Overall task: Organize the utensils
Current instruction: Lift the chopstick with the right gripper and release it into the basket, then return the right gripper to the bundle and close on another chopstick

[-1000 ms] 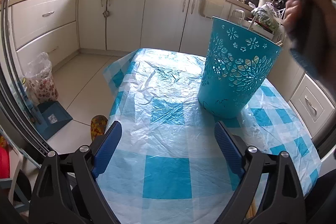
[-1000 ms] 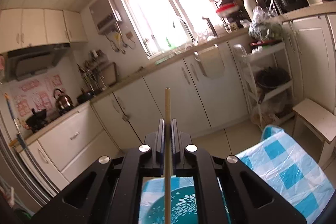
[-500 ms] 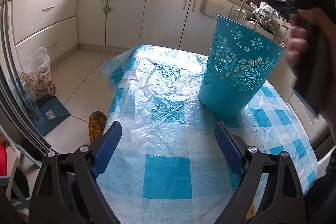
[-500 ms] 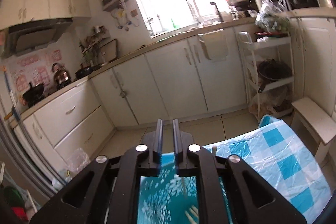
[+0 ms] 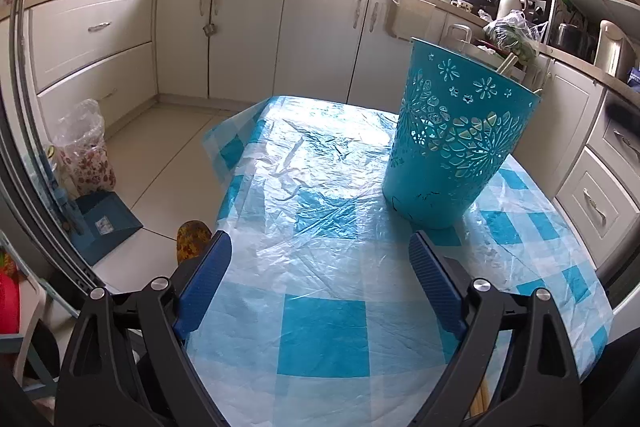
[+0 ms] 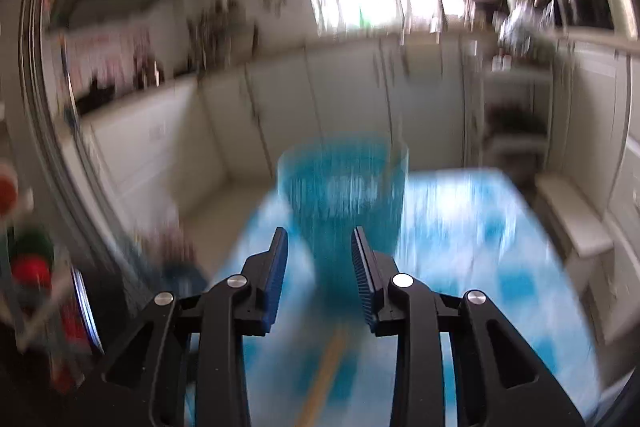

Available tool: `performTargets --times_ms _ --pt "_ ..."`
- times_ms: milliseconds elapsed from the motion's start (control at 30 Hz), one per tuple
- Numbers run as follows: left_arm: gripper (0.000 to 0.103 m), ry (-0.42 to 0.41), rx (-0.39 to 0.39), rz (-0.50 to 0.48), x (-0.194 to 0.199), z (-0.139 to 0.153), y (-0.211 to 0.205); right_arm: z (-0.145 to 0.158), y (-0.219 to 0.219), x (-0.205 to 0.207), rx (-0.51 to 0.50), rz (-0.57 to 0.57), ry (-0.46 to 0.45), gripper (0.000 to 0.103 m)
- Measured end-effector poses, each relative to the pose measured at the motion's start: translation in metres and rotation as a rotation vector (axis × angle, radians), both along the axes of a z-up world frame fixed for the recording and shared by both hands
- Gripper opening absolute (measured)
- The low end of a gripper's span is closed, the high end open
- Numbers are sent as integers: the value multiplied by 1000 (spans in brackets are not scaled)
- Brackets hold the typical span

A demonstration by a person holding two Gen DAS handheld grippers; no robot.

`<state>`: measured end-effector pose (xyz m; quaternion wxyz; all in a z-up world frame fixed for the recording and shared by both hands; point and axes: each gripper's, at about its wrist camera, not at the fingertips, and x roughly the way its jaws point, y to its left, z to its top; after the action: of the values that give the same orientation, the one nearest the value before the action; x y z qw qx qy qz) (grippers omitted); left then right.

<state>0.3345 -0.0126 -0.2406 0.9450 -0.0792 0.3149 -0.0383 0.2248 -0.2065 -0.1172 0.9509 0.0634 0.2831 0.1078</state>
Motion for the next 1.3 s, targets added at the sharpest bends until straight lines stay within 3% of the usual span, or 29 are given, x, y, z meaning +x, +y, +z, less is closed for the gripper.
performTargets --times_ms 100,233,600,867,1067,1300 --pt "86 -7 10 8 -3 0 -1 -55 0 -1 3 -4 179 22" --pt "86 -16 28 7 -6 1 -4 -85 -3 15 0 -30 283 19" --pt "87 -9 31 0 -5 -1 -6 -112 14 39 -77 -34 354 17" --pt "87 -9 41 -7 -6 -2 -8 -115 27 38 -151 24 344 16" --pt "87 -14 88 -55 -8 0 -20 -109 9 32 -189 35 369 8" --pt "87 90 151 -175 -7 -6 -55 -111 -36 21 -87 -18 373 8"
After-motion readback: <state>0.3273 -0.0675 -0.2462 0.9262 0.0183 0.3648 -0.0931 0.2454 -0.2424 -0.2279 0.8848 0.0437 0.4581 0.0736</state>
